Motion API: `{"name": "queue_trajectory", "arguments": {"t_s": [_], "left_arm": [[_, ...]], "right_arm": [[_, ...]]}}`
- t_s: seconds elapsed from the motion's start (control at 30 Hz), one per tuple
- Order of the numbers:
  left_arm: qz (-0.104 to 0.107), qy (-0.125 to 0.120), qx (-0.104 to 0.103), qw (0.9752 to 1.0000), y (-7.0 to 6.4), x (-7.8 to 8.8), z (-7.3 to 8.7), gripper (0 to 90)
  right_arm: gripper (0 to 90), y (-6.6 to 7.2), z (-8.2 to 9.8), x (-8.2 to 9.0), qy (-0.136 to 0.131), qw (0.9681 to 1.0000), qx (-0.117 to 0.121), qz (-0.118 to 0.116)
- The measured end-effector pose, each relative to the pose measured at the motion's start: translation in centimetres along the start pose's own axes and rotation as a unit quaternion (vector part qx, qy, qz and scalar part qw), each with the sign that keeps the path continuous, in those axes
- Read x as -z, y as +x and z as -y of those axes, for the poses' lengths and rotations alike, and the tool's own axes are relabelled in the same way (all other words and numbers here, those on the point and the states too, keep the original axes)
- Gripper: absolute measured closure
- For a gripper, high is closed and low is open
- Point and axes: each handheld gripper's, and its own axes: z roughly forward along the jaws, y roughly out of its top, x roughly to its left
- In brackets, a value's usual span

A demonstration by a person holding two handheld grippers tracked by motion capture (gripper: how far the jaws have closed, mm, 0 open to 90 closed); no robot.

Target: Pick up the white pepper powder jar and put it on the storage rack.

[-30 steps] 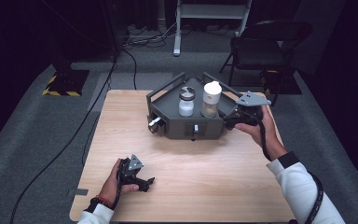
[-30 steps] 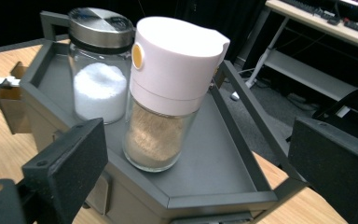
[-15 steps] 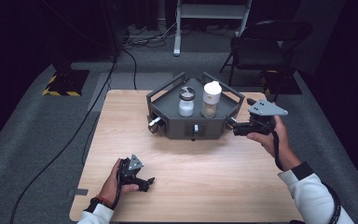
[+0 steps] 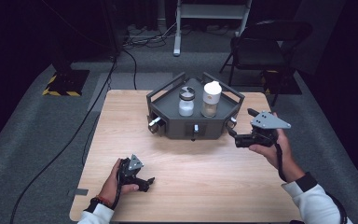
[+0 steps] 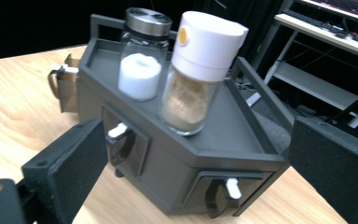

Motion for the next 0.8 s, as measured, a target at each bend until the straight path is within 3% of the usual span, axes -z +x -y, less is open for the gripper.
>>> {"name": "queue_trajectory", "arguments": {"t_s": [0.47, 0.8], "left_arm": [[0.0, 0.0, 0.0, 1.0, 0.0, 0.0, 0.0, 0.3], [0.0, 0.0, 0.0, 1.0, 0.0, 0.0, 0.0, 0.3]], "right_arm": [[4.4, 2.1, 2.4, -0.2, 0.021, 0.9995, 0.016, -0.017], [4.4, 2.8, 3.7, -0.1, 0.03, 0.9991, 0.021, -0.023]]}}
